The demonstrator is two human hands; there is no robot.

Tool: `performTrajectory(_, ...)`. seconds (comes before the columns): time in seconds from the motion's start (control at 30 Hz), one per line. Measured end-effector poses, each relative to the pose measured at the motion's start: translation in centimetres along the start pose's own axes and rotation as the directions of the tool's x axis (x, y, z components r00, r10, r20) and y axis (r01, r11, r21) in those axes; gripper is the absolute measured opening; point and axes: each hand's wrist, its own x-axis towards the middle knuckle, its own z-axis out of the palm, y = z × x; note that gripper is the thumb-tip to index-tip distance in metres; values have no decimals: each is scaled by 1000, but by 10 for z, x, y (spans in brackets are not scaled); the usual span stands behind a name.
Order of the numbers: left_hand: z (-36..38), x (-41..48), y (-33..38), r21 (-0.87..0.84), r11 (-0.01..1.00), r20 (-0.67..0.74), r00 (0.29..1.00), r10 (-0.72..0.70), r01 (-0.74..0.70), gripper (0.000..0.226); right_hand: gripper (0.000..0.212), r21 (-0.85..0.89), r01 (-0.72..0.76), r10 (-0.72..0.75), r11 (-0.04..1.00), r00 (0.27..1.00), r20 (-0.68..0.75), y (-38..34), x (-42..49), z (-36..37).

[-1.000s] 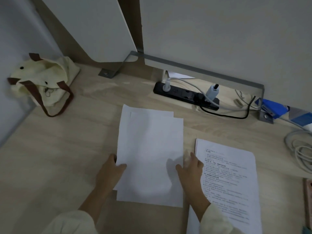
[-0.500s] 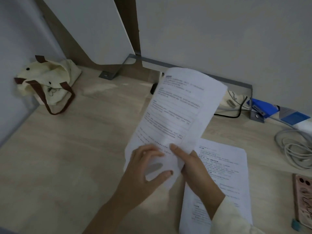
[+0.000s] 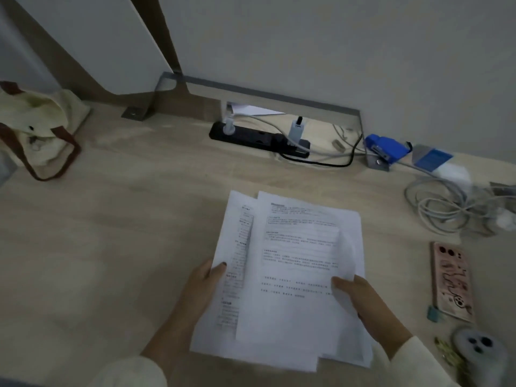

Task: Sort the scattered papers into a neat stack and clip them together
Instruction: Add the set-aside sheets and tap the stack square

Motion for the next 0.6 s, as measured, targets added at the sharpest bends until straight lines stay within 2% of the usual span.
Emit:
performTrajectory(0.1,11,-1,-8,14,1000,-11,1000,5,-5,18,26,47,72,-66,996,991,-119,13,-5,-26)
performTrajectory(0.17,14,-4,-7,4,1000,-11,1000,4,-4,18,27,115,132,-114,985,982,-149,15,-12,-44)
performTrajectory(0.37,22,-10,2,-126,992,67,997,34,-25,23,30,400,192,-184,896,981,-58,10,-22,-88)
performTrajectory(0.47,43,-9,9,-117,992,85,994,66,-55,21,31,395,178,-188,901,982,-13,10,-21,-93)
performTrajectory(0.6,77,9,7,-31,998,60,996,61,-60,23,25,241,188,-181,952,982,-52,17,-14,-87)
